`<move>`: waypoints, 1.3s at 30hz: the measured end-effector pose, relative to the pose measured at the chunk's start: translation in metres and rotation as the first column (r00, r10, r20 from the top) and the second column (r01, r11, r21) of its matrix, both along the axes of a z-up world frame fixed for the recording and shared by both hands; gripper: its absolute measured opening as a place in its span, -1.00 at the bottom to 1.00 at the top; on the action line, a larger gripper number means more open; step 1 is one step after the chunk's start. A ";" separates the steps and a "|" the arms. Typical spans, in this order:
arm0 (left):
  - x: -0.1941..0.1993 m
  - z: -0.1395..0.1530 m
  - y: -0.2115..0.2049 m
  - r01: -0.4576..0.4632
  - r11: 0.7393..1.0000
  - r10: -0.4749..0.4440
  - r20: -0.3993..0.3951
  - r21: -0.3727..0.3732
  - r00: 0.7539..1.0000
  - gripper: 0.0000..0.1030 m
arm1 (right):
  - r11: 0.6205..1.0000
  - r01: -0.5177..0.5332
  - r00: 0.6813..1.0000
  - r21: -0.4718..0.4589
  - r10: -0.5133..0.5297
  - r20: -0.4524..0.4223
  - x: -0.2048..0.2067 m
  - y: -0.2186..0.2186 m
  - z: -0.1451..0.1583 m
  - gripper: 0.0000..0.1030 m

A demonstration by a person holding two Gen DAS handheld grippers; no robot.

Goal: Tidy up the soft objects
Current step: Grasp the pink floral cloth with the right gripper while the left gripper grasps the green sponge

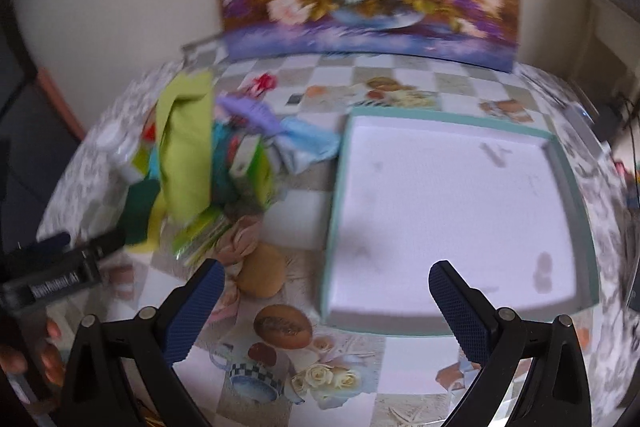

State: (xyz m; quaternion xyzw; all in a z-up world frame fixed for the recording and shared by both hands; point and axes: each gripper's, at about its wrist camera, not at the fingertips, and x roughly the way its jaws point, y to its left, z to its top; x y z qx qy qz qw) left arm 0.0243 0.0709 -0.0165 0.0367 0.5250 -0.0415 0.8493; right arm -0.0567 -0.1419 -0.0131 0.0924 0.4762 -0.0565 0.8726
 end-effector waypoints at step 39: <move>0.067 -0.071 0.037 -0.049 0.998 0.038 -0.223 -0.041 0.974 0.47 | 0.949 -0.289 0.939 0.127 0.307 -0.157 0.043 0.089 -0.053 -0.31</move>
